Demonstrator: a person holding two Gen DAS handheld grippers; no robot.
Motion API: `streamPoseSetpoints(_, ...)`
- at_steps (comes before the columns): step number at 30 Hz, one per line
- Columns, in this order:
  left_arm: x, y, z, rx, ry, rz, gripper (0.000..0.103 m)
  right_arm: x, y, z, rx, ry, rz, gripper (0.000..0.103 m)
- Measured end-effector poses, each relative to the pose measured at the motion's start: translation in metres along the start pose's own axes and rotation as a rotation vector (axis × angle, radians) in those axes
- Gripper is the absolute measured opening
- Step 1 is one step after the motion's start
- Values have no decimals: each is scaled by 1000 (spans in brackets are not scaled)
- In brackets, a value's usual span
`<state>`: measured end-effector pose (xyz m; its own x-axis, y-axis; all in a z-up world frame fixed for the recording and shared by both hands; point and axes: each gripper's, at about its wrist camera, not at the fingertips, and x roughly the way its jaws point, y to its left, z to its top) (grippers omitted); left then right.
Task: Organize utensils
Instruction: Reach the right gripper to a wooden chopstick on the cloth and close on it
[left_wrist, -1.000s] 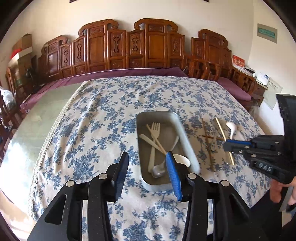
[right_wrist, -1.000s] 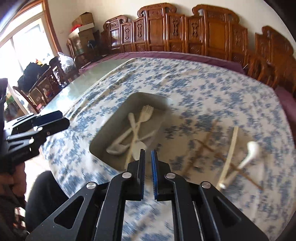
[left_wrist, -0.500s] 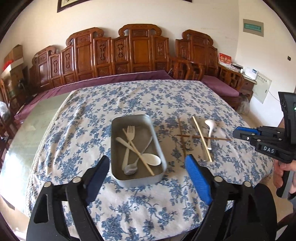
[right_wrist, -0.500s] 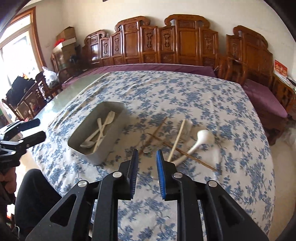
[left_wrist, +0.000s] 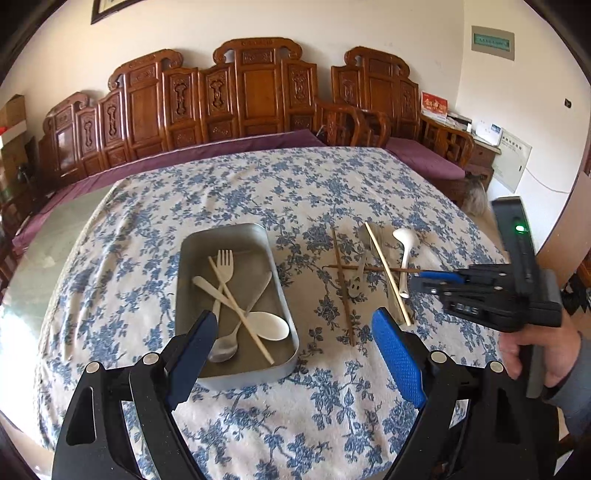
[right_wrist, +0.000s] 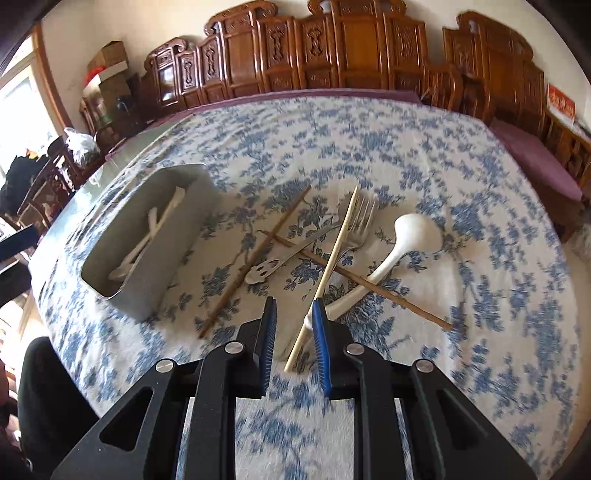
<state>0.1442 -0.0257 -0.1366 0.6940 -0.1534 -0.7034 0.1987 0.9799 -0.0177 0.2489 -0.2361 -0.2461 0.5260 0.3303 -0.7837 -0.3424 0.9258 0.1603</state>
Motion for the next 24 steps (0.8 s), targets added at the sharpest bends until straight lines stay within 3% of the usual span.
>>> streamPoseSetpoints(8, 19, -5, 9, 25, 20, -5, 82, 35, -10, 13, 42, 51, -56, 13)
streamPoseSetpoints(12, 22, -7, 8, 25, 25, -14, 82, 44, -17, 10, 86, 88, -11, 3)
streamPoseSetpoints(24, 18, -13, -8, 23, 39, -25, 82, 40, -16, 5, 129, 115, -12, 5)
